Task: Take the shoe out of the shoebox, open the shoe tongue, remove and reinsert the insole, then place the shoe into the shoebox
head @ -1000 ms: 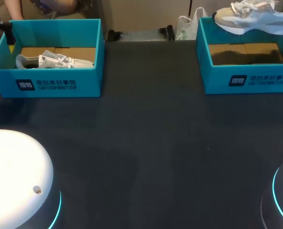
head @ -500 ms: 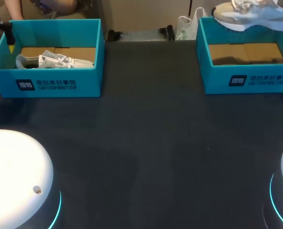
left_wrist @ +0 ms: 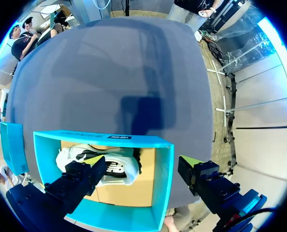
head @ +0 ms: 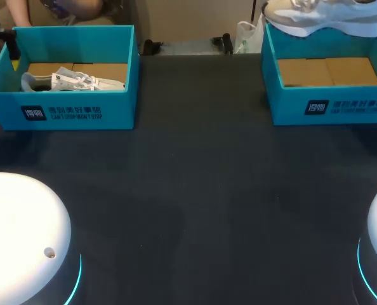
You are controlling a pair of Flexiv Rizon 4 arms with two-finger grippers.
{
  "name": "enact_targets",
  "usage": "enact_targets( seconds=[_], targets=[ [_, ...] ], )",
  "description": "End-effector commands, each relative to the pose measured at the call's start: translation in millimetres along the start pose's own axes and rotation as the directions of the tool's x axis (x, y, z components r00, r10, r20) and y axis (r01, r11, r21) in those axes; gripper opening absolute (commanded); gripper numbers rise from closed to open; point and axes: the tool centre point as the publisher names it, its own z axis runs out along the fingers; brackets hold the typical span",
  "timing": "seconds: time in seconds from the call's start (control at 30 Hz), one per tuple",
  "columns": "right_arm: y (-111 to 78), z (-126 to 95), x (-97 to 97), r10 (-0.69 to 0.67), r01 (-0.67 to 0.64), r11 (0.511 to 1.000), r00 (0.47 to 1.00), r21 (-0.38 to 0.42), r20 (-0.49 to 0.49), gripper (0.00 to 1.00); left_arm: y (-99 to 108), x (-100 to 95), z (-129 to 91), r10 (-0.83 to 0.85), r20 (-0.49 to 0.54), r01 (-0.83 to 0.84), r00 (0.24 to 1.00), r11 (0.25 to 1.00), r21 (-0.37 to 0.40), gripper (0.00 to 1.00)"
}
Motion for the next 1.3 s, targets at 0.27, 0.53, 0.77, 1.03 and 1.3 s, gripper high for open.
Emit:
enact_targets(
  seconds=[0.27, 0.53, 0.77, 1.03, 1.3],
  targets=[
    [-71.1, -56, 22.8, 0.019, -0.016, 0.993, 1.0, -0.118, 0.023, 0.0, -1, 0.4, 0, 0.001, -0.001, -0.001, 1.0, 1.0, -0.002, 1.0],
    [-80.0, -60, 22.7, 0.038, -0.036, 0.995, 0.999, -0.088, 0.013, 0.0, -1, 0.4, 0, 0.001, -0.001, -0.001, 1.0, 1.0, -0.002, 1.0],
    [-80.0, -60, 22.7, 0.038, -0.036, 0.995, 0.999, -0.088, 0.013, 0.0, -1, 0.4, 0, 0.001, -0.001, -0.001, 1.0, 1.0, -0.002, 1.0],
    [-101.0, -68, 15.1, 0.044, -0.041, 0.995, 0.999, -0.092, 0.022, 0.0, -1, 0.4, 0, 0.001, -0.001, -0.001, 1.0, 1.0, -0.002, 1.0],
    [-192.6, -68, 27.4, 0.015, -0.008, 0.994, 0.998, -0.106, 0.068, 0.0, -1, 0.4, 0, 0.001, -0.001, -0.001, 1.0, 1.0, -0.002, 1.0]
  ],
)
